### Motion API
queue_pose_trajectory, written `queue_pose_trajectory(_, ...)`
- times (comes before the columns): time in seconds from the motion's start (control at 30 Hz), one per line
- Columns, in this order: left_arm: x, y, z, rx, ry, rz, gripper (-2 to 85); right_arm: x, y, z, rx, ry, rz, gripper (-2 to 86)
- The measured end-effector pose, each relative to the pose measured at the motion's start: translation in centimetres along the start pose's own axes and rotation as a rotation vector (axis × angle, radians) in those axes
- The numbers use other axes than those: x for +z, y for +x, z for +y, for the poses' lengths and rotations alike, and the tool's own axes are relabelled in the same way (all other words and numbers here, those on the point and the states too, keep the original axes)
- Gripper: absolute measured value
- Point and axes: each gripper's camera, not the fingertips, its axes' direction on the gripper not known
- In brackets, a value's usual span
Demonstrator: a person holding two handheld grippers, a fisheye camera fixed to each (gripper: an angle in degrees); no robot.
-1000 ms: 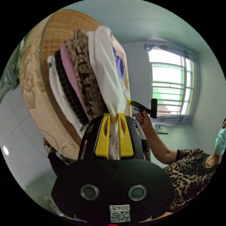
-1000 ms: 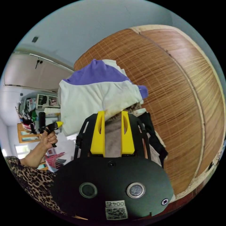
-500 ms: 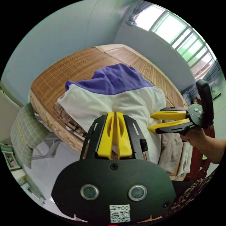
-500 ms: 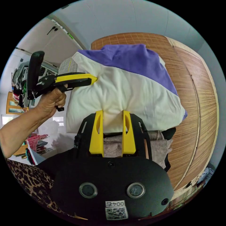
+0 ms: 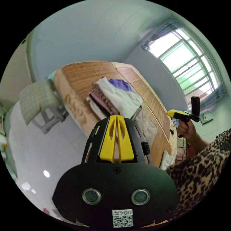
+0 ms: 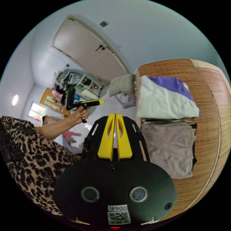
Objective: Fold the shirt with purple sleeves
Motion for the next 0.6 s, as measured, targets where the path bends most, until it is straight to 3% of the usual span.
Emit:
queue_pose_trajectory(0.17, -25.8, 3.1, 23.1, -0.41, 0.104, -0.115, 0.1, 1.4, -13.5, 4.6, -0.196, -0.268, -0.245, -0.7)
queue_pose_trajectory(0.37, -47.9, 14.0, 48.1, -1.002, 0.316, -0.216, 0.1, 4.1, -30.0, 9.8, -0.468, -0.667, -0.44, -0.7)
queue_pose_trajectory(0.6, -65.4, 26.8, 59.2, -1.317, 0.601, -0.305, 0.1, 4.0, -49.2, 15.2, -0.914, -0.975, -0.456, -0.7)
